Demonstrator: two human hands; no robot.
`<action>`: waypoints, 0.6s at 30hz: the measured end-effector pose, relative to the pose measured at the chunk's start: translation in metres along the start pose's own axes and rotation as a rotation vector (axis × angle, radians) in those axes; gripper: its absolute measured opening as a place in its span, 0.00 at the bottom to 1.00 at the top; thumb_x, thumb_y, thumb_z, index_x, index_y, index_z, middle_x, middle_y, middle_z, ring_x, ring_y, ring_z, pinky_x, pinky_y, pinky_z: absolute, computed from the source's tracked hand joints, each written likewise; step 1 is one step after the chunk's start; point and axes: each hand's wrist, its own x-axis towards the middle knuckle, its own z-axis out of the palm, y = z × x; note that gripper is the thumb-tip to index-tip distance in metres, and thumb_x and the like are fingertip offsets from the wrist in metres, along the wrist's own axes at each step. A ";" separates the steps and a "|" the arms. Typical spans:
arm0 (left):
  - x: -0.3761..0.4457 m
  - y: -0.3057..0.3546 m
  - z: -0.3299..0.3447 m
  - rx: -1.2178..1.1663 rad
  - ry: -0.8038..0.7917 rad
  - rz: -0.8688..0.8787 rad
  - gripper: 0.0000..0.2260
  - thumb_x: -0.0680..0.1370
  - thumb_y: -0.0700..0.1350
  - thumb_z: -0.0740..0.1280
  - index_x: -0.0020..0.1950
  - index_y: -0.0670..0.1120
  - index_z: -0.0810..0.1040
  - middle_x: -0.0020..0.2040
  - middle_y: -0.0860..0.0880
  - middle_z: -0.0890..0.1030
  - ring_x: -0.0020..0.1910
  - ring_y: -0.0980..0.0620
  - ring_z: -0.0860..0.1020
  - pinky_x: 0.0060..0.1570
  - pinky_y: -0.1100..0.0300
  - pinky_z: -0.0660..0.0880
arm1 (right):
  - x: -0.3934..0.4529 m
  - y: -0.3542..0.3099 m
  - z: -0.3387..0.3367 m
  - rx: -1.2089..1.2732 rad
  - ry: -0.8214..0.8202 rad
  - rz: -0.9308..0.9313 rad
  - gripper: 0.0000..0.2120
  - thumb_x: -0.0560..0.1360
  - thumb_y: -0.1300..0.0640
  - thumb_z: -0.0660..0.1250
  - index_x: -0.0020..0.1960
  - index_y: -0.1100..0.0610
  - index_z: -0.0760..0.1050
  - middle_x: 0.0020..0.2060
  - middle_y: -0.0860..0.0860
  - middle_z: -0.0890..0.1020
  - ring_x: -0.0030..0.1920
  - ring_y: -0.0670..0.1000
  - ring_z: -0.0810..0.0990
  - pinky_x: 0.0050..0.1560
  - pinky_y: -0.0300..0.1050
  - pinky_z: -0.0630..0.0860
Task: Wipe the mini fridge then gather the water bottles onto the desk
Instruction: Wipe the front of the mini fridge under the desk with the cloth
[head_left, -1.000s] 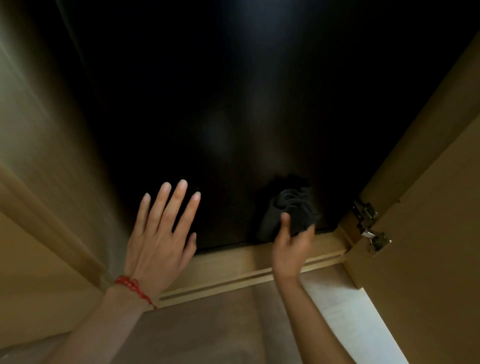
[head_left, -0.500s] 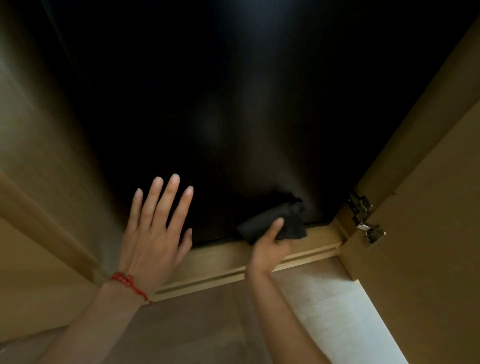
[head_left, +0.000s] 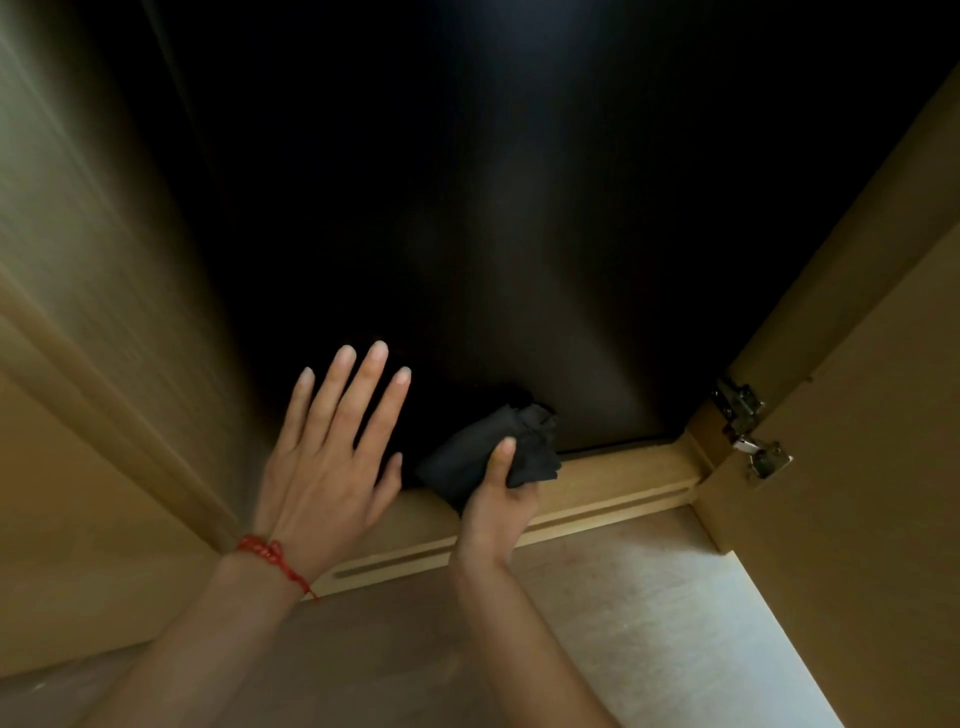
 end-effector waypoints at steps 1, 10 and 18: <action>0.000 0.000 0.000 0.002 0.000 0.001 0.29 0.75 0.48 0.56 0.74 0.42 0.54 0.73 0.40 0.55 0.73 0.41 0.52 0.72 0.46 0.47 | 0.005 -0.003 -0.002 0.003 0.018 -0.013 0.14 0.76 0.53 0.62 0.58 0.59 0.72 0.50 0.51 0.78 0.52 0.50 0.77 0.52 0.42 0.73; 0.000 0.004 0.003 -0.007 0.003 -0.033 0.29 0.75 0.49 0.57 0.74 0.43 0.53 0.73 0.39 0.54 0.75 0.45 0.43 0.72 0.45 0.47 | 0.090 -0.044 -0.039 0.044 0.178 -0.105 0.15 0.76 0.51 0.63 0.57 0.59 0.73 0.55 0.56 0.79 0.54 0.52 0.78 0.56 0.48 0.75; 0.000 0.005 0.003 0.005 -0.003 -0.038 0.29 0.75 0.49 0.57 0.74 0.43 0.54 0.73 0.39 0.54 0.75 0.45 0.43 0.72 0.45 0.46 | 0.099 -0.047 -0.042 -0.009 0.256 -0.108 0.21 0.76 0.47 0.62 0.56 0.65 0.74 0.51 0.57 0.80 0.50 0.53 0.79 0.53 0.49 0.77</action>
